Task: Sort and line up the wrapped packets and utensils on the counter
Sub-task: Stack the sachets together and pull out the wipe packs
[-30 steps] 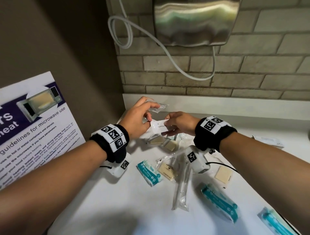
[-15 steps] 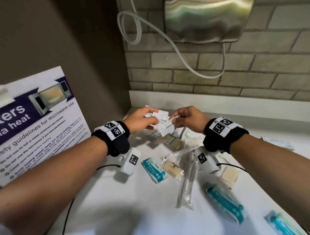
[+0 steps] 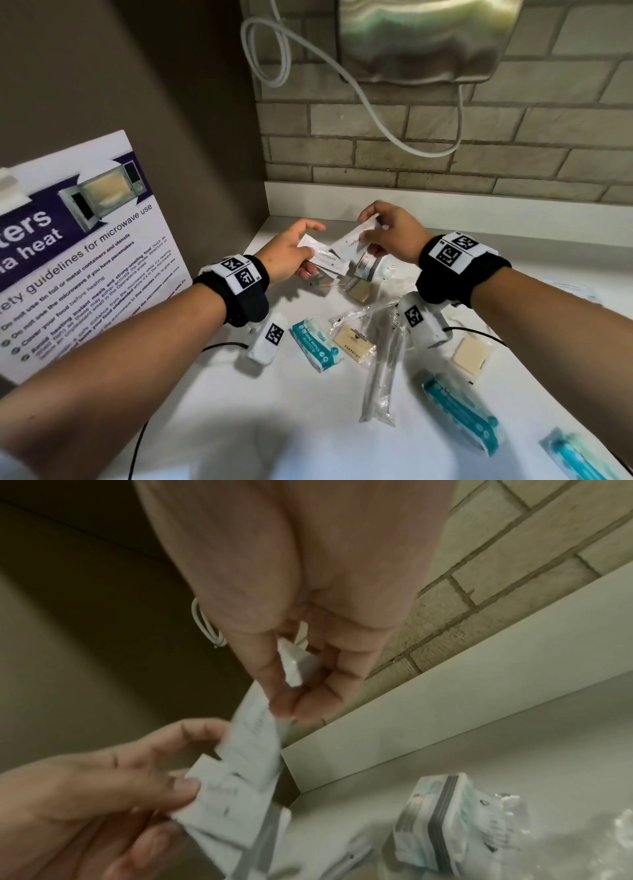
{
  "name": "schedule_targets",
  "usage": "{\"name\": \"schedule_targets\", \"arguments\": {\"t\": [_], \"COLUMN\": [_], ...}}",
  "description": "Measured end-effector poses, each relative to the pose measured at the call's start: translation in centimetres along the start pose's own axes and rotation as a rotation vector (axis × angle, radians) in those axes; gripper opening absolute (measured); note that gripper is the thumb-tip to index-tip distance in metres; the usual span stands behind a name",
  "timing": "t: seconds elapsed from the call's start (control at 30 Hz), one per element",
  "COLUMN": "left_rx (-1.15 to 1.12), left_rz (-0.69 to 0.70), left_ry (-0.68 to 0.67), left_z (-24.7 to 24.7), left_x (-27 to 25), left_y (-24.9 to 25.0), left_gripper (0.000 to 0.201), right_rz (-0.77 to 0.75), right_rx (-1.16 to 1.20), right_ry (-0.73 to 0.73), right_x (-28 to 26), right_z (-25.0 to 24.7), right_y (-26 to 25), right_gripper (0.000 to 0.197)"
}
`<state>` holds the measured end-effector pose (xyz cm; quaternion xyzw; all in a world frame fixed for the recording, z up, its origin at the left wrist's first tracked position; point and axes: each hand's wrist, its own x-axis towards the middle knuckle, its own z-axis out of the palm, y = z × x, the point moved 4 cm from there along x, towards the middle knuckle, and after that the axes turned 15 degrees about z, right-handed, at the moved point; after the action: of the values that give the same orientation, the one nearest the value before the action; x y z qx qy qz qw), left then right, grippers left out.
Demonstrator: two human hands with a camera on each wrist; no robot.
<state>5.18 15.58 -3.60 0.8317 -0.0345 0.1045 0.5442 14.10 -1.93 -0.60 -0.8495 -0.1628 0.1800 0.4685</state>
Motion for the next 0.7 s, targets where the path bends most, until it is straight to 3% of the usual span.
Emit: {"name": "schedule_targets", "arguments": {"t": [0.13, 0.27, 0.4, 0.5, 0.57, 0.7], "left_rx": [0.025, 0.031, 0.014, -0.050, -0.109, -0.254], "left_rz": [-0.065, -0.086, -0.105, -0.099, -0.081, -0.082], "left_ry": [-0.038, -0.081, 0.001, 0.050, 0.061, 0.036], "left_z": [-0.1, 0.4, -0.2, -0.7, -0.6, -0.3], "left_x": [-0.6, -0.6, 0.0, 0.4, 0.4, 0.2], "left_y": [-0.2, -0.5, -0.8, 0.1, 0.7, 1.2], "left_gripper": [0.033, 0.032, 0.032, 0.026, 0.025, 0.014], "right_rz": [-0.044, -0.155, -0.152, -0.169, -0.199, -0.176], "right_rx": [-0.005, -0.086, -0.274, -0.514, -0.489, -0.217], "right_ry": [0.114, -0.016, -0.222, -0.220, -0.157, -0.123], "right_x": [0.7, -0.1, -1.6, -1.4, -0.8, 0.3], "right_z": [-1.3, 0.0, 2.4, 3.5, 3.7, 3.5], "right_y": [-0.9, -3.1, -3.2, -2.5, -2.5, -3.4], "right_gripper": [0.030, 0.027, 0.023, 0.033, 0.028, 0.026]}}
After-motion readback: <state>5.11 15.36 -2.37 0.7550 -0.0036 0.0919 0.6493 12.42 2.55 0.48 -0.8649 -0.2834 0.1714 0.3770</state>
